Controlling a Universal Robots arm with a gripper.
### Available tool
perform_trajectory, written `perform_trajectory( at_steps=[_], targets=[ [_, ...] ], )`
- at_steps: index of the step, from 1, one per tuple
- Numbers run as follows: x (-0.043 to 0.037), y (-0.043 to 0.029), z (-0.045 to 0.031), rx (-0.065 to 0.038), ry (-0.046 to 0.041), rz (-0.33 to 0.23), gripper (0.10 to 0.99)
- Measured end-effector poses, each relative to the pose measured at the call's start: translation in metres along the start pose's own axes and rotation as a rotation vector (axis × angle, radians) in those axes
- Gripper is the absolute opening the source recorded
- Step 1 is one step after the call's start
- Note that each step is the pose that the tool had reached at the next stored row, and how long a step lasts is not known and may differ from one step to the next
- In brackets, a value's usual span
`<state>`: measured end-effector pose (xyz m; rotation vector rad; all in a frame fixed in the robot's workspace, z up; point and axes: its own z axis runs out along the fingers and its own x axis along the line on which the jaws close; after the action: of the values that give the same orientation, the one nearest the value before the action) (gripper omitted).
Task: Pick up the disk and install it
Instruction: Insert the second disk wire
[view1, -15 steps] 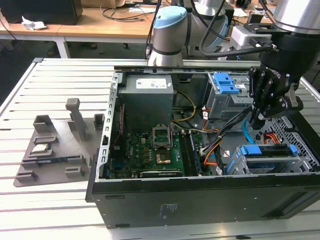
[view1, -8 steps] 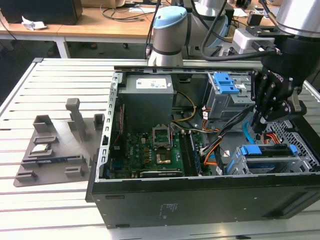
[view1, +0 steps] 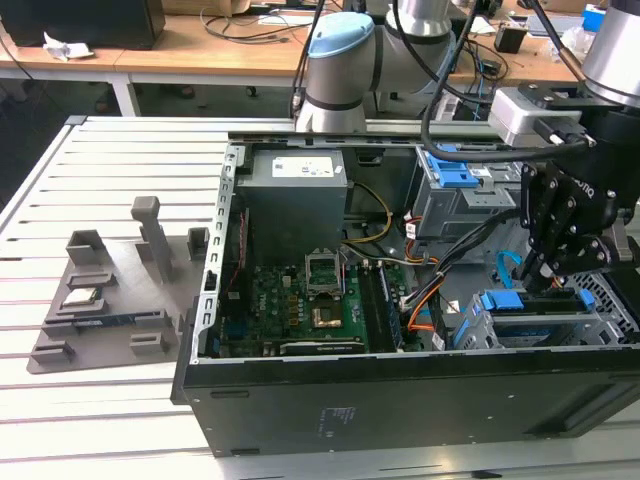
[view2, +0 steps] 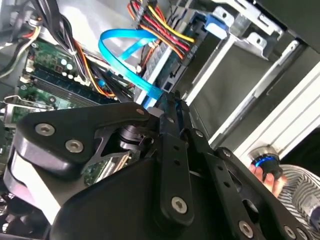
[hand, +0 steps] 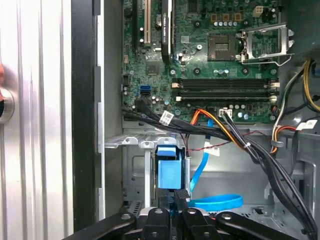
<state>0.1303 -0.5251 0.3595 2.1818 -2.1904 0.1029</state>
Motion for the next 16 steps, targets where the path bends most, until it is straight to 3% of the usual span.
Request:
perform_trajectory(
  at_steps=[2,4,16],
  targets=[
    [0.0003,-0.0026,0.0007,-0.001,-0.0183,0.000,0.161],
    [0.0005,-0.0044,0.0020,-0.001,-0.0253,-0.001,0.161],
    [-0.0006,-0.0174,0.0156,-0.002,-0.0258,-0.007,0.161]
  ],
)
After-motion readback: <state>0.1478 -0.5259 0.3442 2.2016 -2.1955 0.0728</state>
